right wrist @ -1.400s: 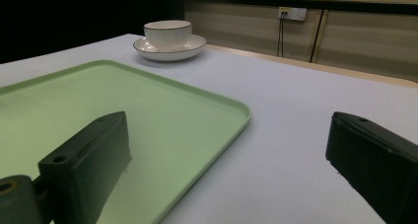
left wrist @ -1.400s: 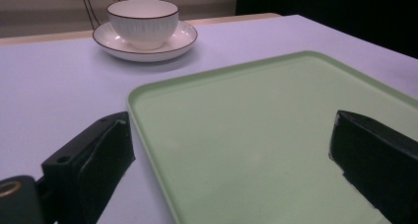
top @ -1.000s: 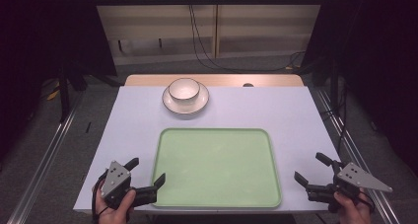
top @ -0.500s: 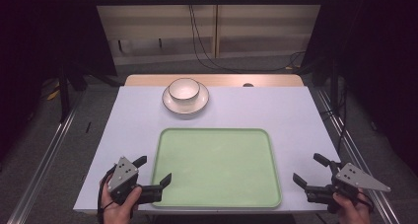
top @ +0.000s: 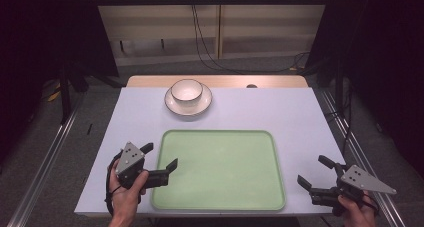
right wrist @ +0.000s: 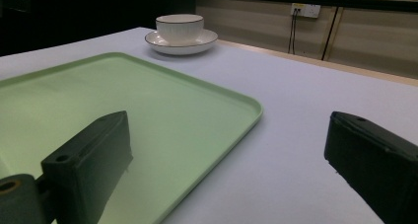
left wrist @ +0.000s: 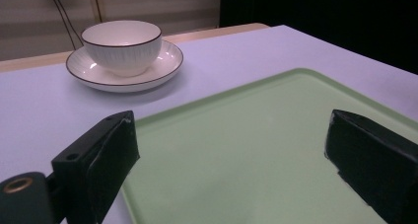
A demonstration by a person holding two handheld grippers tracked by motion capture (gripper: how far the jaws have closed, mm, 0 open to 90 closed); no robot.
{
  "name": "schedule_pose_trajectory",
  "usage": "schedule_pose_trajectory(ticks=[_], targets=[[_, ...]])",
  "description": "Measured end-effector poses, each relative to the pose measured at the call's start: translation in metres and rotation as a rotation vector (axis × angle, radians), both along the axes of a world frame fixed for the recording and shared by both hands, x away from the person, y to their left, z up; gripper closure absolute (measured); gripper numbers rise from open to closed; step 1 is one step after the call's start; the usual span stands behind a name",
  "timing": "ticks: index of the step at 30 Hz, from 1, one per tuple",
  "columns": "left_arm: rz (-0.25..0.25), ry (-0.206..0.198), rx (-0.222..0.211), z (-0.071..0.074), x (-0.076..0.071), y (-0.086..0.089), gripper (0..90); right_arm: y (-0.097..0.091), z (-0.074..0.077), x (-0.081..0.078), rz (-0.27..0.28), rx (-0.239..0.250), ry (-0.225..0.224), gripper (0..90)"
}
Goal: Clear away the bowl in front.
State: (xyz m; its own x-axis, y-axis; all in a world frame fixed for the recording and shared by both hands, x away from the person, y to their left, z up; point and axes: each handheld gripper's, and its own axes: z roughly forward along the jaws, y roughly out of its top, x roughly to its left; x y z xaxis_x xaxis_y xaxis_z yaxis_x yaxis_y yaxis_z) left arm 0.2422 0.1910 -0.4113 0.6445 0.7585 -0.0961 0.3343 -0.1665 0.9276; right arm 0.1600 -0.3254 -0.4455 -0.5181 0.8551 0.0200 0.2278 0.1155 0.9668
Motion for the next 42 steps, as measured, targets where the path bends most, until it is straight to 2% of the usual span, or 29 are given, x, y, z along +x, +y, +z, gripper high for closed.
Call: schedule_pose_trajectory(ticks=[1, 2, 4, 7, 9, 12, 15, 18, 19, 20, 22, 24, 25, 26, 29, 30, 34, 36, 37, 38, 41, 42], targets=[[0.000, 0.000, 0.000, 0.000, 0.000, 0.000, 6.1, 0.001, 0.000, 0.000, -0.003, 0.000, -0.004, 3.7], [0.007, 0.020, -0.007, 0.001, 0.003, 0.000, 6.9, 0.001, 0.000, 0.000, -0.002, -0.003, -0.003, 3.7], [-0.001, 0.035, -0.001, 0.001, 0.008, 0.000, 7.7, 0.001, 0.000, 0.000, 0.007, -0.002, 0.001, 3.7], [0.013, 0.041, -0.002, 0.001, 0.013, -0.002, 7.8, 0.001, 0.000, 0.001, 0.011, -0.002, 0.001, 3.7], [0.010, 0.040, -0.003, 0.001, 0.015, -0.002, 7.8, 0.001, 0.000, 0.001, 0.008, -0.001, 0.003, 3.7], [-0.012, 0.037, 0.029, 0.001, 0.025, -0.003, 6.9, 0.001, 0.000, 0.000, 0.007, -0.002, 0.002, 3.7], [-0.020, 0.027, 0.019, 0.002, 0.032, -0.006, 6.8, 0.002, 0.000, 0.000, 0.010, -0.003, -0.001, 3.7], [-0.018, 0.024, 0.010, 0.004, 0.040, -0.007, 6.3, 0.002, 0.000, 0.000, 0.012, -0.002, -0.002, 3.7], [-0.005, 0.020, 0.027, 0.005, 0.043, -0.007, 6.3, 0.002, 0.000, 0.000, 0.012, -0.005, -0.005, 3.7], [-0.005, 0.020, 0.027, 0.005, 0.043, -0.007, 6.3, 0.002, 0.000, 0.000, 0.012, -0.005, -0.005, 3.7], [0.004, 0.022, 0.012, 0.006, 0.048, -0.008, 6.4, 0.002, 0.000, 0.000, 0.012, -0.004, -0.006, 3.7], [0.017, 0.022, 0.032, 0.009, 0.053, -0.008, 6.4, 0.002, 0.000, 0.000, 0.017, -0.001, -0.002, 3.7], [0.008, 0.015, 0.027, 0.010, 0.055, -0.008, 6.5, 0.002, 0.000, 0.000, 0.016, -0.003, -0.005, 3.7], [-0.022, 0.020, 0.035, 0.012, 0.060, -0.007, 6.5, 0.002, 0.000, 0.000, 0.016, -0.001, -0.004, 3.7], [-0.024, 0.016, 0.035, 0.014, 0.065, -0.007, 7.0, 0.002, 0.000, 0.000, 0.016, 0.000, -0.004, 3.7], [-0.027, 0.007, 0.048, 0.016, 0.069, -0.007, 7.0, 0.002, 0.000, 0.001, 0.019, 0.004, -0.006, 3.7], [-0.017, 0.006, 0.032, 0.019, 0.077, -0.009, 6.8, 0.002, 0.000, 0.001, 0.019, 0.004, -0.005, 3.7], [-0.017, -0.004, 0.045, 0.022, 0.082, -0.009, 6.3, 0.002, 0.000, 0.001, 0.022, 0.002, -0.007, 3.7], [-0.016, -0.007, 0.042, 0.023, 0.085, -0.009, 6.2, 0.002, 0.000, 0.001, 0.024, 0.002, -0.008, 3.7], [-0.008, -0.010, 0.021, 0.024, 0.087, -0.011, 6.1, 0.002, 0.000, 0.001, 0.024, 0.003, -0.007, 3.7], [-0.024, -0.012, 0.042, 0.026, 0.092, -0.010, 4.8, 0.002, 0.000, 0.001, 0.024, 0.001, -0.009, 3.7], [-0.016, -0.029, 0.062, 0.028, 0.094, -0.010, 4.8, 0.002, 0.000, 0.001, 0.023, 0.001, -0.010, 3.7]])
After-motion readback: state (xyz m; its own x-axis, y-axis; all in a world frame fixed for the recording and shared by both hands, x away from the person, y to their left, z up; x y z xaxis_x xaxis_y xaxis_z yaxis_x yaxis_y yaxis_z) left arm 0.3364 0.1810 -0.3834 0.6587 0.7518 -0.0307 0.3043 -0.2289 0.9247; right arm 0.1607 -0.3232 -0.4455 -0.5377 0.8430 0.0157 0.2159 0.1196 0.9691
